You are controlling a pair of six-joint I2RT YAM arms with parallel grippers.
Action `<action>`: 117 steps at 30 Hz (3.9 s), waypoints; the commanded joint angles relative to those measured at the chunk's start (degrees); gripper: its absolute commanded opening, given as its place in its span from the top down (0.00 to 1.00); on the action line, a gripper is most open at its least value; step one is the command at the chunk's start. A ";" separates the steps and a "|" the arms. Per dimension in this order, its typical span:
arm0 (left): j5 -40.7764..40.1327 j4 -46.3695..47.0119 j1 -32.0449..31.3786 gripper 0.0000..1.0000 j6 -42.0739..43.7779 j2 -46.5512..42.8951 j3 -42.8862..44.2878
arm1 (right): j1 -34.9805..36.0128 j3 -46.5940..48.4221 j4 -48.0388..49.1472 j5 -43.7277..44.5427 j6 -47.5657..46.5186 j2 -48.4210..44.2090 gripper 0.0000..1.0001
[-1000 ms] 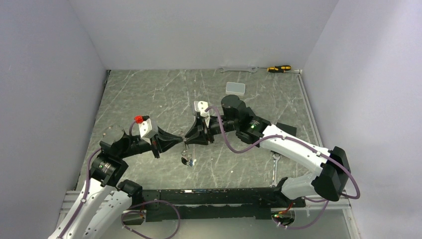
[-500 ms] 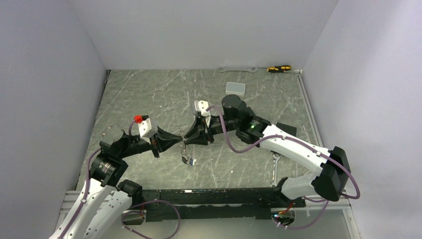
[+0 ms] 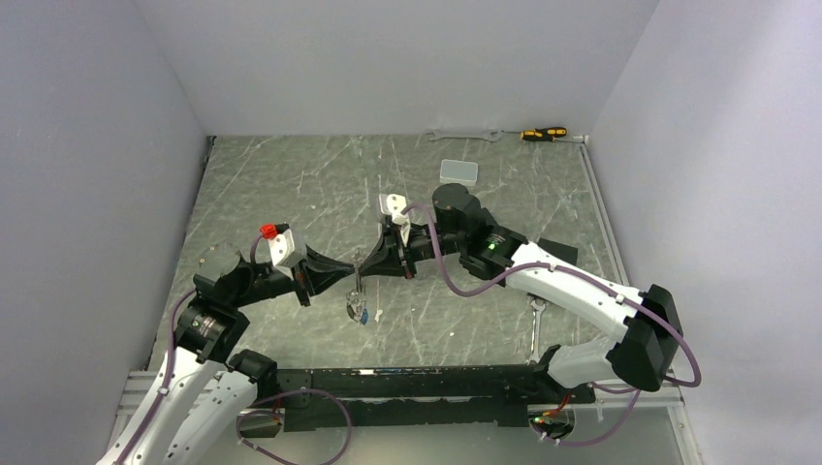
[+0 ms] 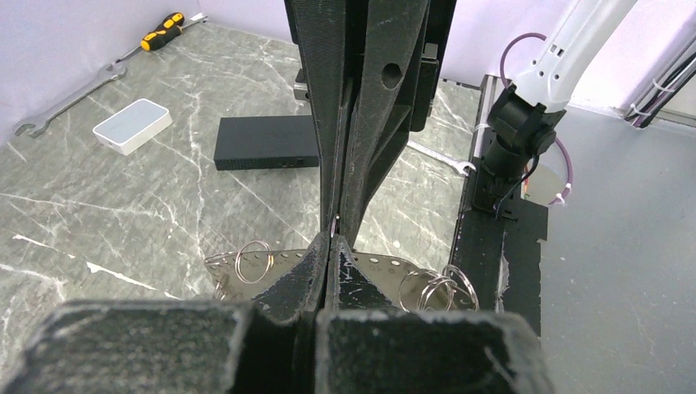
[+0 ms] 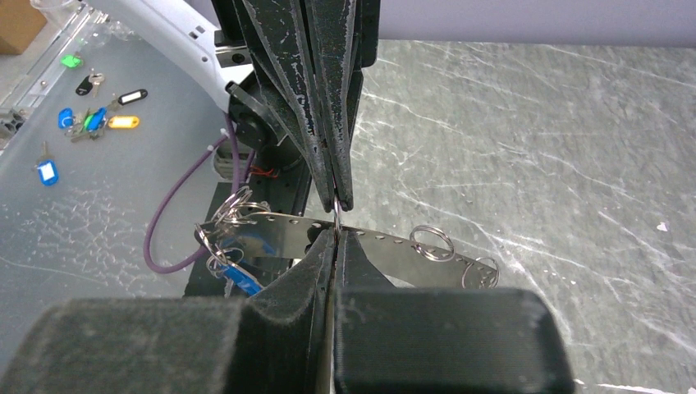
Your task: Put the keys on the keyring
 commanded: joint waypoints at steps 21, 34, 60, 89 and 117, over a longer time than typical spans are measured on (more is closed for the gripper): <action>-4.60 -7.34 0.28 0.03 6.03 3.29 4.55 | 2.46 23.48 -46.06 41.16 3.29 12.22 1.00; -5.25 -5.84 -0.67 0.24 5.78 11.06 5.46 | 4.03 28.48 -57.84 50.80 6.11 20.42 1.00; 8.46 -1.78 -4.36 0.47 6.33 13.80 5.25 | 1.96 17.34 -40.49 19.56 -5.96 2.62 1.00; 10.59 -6.11 -9.64 0.67 12.57 22.86 8.63 | 4.19 16.10 -40.18 16.45 -10.99 1.85 1.00; 7.33 -5.09 -9.65 0.55 12.24 20.09 7.96 | 6.54 15.13 -41.26 17.45 -11.54 1.14 1.00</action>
